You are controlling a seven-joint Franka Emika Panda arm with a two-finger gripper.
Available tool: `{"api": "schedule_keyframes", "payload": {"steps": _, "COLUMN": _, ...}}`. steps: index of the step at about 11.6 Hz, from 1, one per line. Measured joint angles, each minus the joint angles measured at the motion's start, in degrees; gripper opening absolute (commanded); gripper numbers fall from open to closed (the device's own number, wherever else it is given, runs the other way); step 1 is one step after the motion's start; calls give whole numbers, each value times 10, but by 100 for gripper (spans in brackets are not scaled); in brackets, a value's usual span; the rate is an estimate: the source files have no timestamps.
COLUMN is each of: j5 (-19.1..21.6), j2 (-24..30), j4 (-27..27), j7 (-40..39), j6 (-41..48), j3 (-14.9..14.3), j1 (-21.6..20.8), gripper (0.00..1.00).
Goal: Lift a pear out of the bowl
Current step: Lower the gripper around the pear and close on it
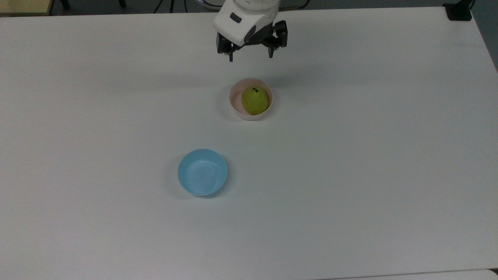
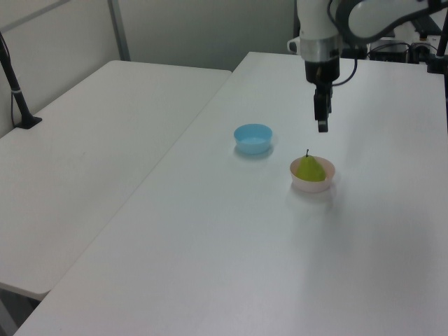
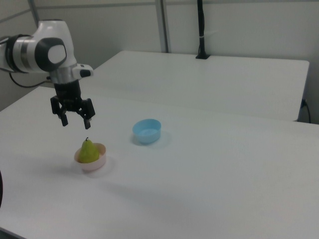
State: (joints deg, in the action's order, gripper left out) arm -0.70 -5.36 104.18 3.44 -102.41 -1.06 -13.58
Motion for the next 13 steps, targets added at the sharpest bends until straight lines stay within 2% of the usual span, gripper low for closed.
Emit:
{"api": "schedule_keyframes", "payload": {"steps": 5, "j5": -4, "j2": -53, "j4": 24, "j7": 0, "j6": -56, "j3": 4, "j1": 0, "gripper": 97}}
{"api": "schedule_keyframes", "payload": {"steps": 13, "j5": -9, "j2": -100, "j4": 45, "j7": -3, "j6": -117, "j3": 7, "j1": -10, "gripper": 94}}
